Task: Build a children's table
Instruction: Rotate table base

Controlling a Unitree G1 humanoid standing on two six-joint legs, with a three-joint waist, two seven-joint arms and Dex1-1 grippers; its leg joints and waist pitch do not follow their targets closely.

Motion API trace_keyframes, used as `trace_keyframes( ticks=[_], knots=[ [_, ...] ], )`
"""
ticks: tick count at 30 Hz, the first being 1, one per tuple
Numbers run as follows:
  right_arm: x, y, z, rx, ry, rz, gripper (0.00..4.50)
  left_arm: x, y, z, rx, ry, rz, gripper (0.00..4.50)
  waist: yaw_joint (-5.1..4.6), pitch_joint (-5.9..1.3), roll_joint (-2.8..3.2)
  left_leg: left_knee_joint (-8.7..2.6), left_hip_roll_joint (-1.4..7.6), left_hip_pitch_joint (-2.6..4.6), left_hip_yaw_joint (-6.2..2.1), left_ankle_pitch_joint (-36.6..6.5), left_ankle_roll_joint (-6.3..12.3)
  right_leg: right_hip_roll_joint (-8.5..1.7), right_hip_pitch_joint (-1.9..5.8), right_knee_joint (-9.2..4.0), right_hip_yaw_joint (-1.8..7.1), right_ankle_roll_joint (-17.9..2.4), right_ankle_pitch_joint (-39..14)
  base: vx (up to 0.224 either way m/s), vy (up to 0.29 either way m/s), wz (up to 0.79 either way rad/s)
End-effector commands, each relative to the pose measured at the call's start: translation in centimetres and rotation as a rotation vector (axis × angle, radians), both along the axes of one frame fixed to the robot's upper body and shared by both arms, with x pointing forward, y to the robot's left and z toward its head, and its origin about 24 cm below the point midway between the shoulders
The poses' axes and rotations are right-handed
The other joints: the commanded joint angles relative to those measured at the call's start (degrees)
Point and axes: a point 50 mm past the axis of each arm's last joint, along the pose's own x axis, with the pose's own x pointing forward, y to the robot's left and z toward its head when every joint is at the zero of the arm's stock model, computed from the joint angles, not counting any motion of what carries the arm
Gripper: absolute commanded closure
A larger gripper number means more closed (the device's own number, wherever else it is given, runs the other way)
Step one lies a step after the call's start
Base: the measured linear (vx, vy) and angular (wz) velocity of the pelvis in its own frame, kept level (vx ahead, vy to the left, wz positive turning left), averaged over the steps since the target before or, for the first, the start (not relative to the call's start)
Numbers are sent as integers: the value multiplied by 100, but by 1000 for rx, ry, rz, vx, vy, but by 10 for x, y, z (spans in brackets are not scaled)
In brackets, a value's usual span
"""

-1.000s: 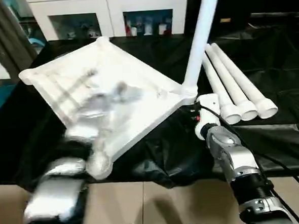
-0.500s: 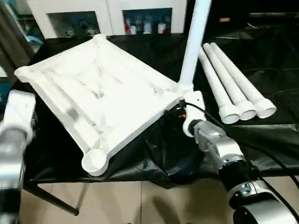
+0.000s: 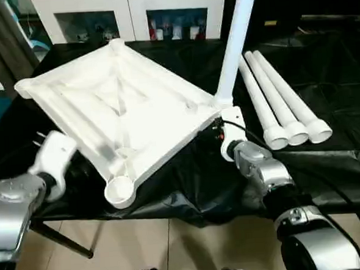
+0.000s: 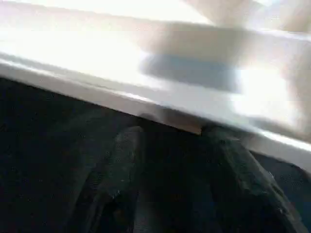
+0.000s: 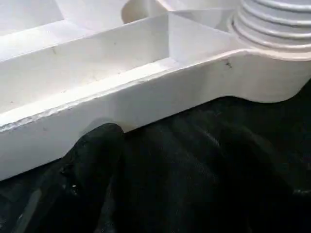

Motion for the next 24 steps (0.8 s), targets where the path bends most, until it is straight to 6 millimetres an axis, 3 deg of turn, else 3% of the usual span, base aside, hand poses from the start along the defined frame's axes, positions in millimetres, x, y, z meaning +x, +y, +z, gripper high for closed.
trace_keyframes(
  ticks=[1, 6, 12, 15, 17, 18, 20, 21, 22, 24],
  knots=[
    [1, 5, 2, 8, -12, 36, 86, -8, -15, -2, -38, 57, -113, 235, 7, -442, 106, -410, 223, 270, -119, -1567, -87, -190, 191, -269, 151, -1287, -500, 0, 0, 0],
    [1, 7, 3, 3, -18, 63, 86, -13, -34, -10, -72, 112, -233, 235, -1, -428, 87, -418, 229, 287, -113, -1695, -103, -188, 184, -300, 166, -1236, -809, 0, 0, 0],
    [-1, 6, 11, -19, -54, 118, 86, 5, -57, -21, -133, 55, -252, 235, 4, -445, 67, -398, 214, 294, -105, -1684, -135, -179, 192, -307, 181, -1139, -810, 0, 0, 0],
    [-8, -5, 19, -21, -83, 126, 86, 19, -72, -22, -142, 8, -253, 235, 8, -448, 51, -397, 212, 280, -107, -1609, -90, -171, 205, -317, 183, -1063, -819, 0, 0, 0],
    [-11, -10, 22, -27, -95, 126, 86, 24, -77, -22, -142, -10, -249, 235, 57, -454, 52, -385, 229, 348, -92, -1703, -104, -173, 155, -350, 204, -991, -919, 0, 0, 0],
    [-17, -19, 30, -23, -117, 112, 86, 33, -85, -21, -147, -54, -233, 235, 47, -448, 111, -400, 219, 282, -119, -1649, -127, -179, 209, -337, 192, -981, -926, 0, 0, 0],
    [-20, -23, 34, -22, -128, 103, 86, 38, -89, -20, -153, -75, -219, 235, 71, -465, 52, -386, 212, 288, -116, -1584, -117, -170, 212, -343, 193, -914, -883, 0, 0, 0],
    [-24, -27, 38, -23, -141, 95, 86, 42, -94, -20, -164, -91, -209, 235, 69, -466, 120, -389, 211, 280, -131, -1600, -138, -180, 213, -326, 188, -930, -894, 0, 0, 0],
    [-24, -27, 38, -23, -141, 95, 86, 42, -94, -20, -164, -91, -209, 235, 49, -449, 89, -403, 206, 263, -122, -1622, -131, -161, 220, -362, 184, -893, -934, 0, 0, 0],
    [-27, -31, 42, -28, -152, 84, 86, 46, -100, -21, -173, -105, -209, 235, 45, -450, 93, -395, 199, 266, -128, -1676, -133, -163, 212, -374, 182, -886, -978, 0, 0, 0]
  ],
)
